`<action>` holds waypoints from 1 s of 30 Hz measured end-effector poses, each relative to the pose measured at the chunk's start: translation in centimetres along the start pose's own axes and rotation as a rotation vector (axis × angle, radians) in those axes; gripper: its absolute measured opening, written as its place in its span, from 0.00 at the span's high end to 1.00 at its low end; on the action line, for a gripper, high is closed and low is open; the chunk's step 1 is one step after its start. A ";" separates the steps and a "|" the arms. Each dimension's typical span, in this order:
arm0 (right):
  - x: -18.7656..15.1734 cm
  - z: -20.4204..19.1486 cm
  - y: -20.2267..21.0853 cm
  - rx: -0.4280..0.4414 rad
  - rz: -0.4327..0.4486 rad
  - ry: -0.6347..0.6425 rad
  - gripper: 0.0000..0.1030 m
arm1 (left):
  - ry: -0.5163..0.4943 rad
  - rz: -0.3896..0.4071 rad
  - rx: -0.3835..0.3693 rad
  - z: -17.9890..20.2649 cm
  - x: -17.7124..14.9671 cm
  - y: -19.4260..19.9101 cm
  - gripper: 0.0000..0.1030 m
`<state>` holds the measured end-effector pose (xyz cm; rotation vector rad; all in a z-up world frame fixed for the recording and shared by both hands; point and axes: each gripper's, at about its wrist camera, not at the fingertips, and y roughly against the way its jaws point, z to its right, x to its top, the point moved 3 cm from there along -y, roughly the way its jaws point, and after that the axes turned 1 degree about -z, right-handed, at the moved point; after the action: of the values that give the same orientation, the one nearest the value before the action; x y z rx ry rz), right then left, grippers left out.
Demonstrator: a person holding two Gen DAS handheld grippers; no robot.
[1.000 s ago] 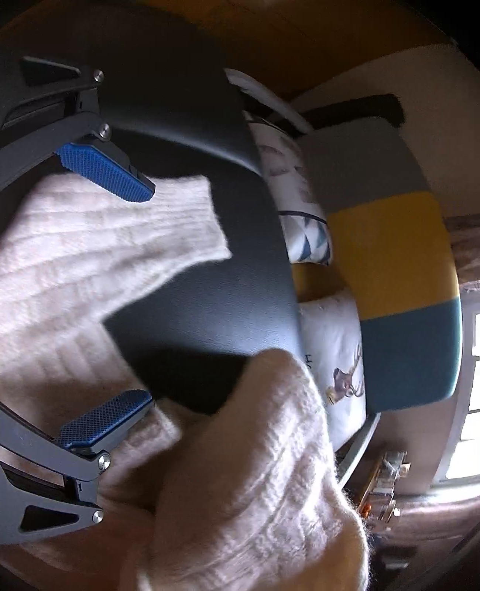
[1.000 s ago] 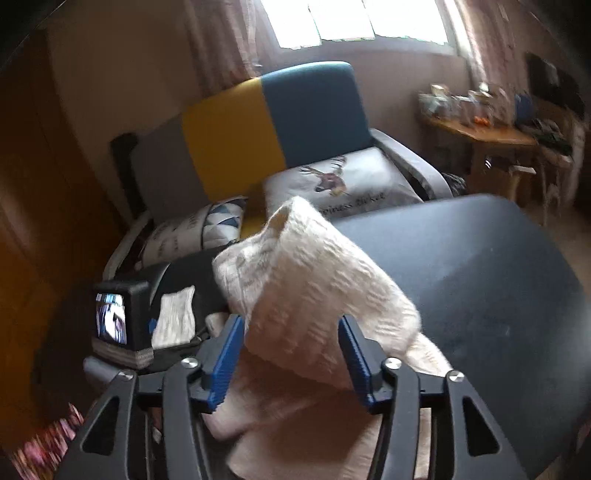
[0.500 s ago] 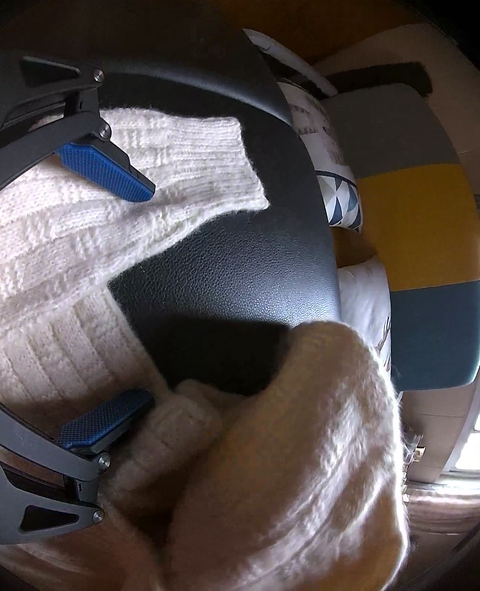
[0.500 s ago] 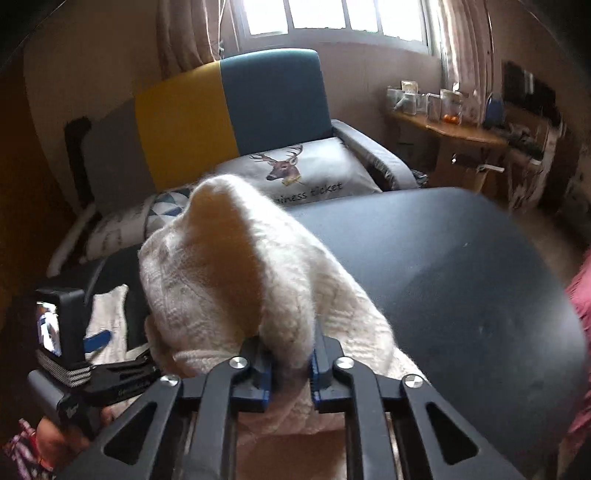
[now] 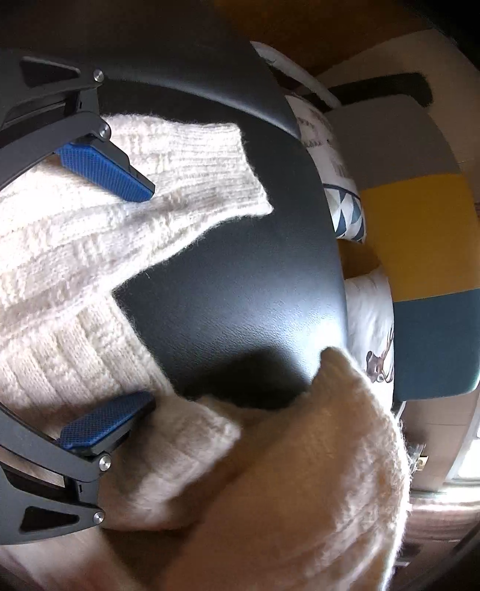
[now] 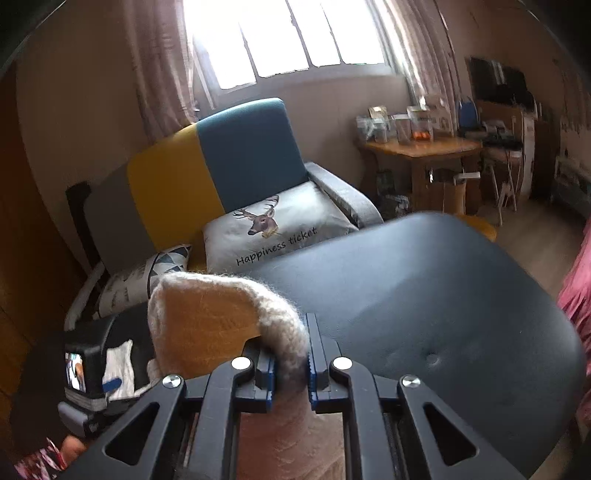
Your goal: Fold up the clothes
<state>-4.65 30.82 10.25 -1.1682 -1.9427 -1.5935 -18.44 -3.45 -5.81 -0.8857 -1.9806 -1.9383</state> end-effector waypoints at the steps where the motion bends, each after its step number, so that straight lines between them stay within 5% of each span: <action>1: 0.2 0.6 -0.4 0.006 -0.017 -0.008 0.89 | -0.009 0.007 0.009 0.1 -0.2 0.2 0.00; 6: 1.2 2.6 -3.3 0.013 -0.116 0.040 0.89 | -0.073 0.018 0.076 -0.4 -0.3 0.2 0.00; 9: 3.6 3.1 -3.5 -0.054 -0.089 0.132 0.89 | -0.069 0.020 0.089 -1.1 -0.5 0.2 0.00; 15: 6.3 8.0 -7.8 -0.210 -0.142 0.091 0.89 | -0.008 0.008 0.076 -2.4 -1.3 0.4 0.00; 18: 5.0 11.7 -12.2 -0.299 -0.224 0.046 0.89 | -0.008 0.024 0.099 -2.4 -1.5 0.6 0.00; 21: 3.0 13.5 -15.4 -0.251 -0.310 0.013 0.85 | 0.006 0.027 0.102 -2.1 -1.7 0.9 0.00; 24: 1.2 13.4 -16.8 -0.224 -0.392 0.045 0.75 | 0.069 0.014 0.022 -2.7 -1.5 1.5 0.00; 28: 2.1 12.4 -11.5 -0.288 -0.269 0.071 0.74 | 0.175 0.029 -0.116 -3.7 -1.4 3.3 0.00; 30: 2.5 10.6 -7.1 -0.238 -0.144 0.102 0.68 | 0.193 0.070 -0.163 -3.4 -1.7 4.7 0.00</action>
<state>-9.34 41.44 4.50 -1.0281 -1.8477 -1.9637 -15.27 -7.43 -2.55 -0.7607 -1.6829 -2.0817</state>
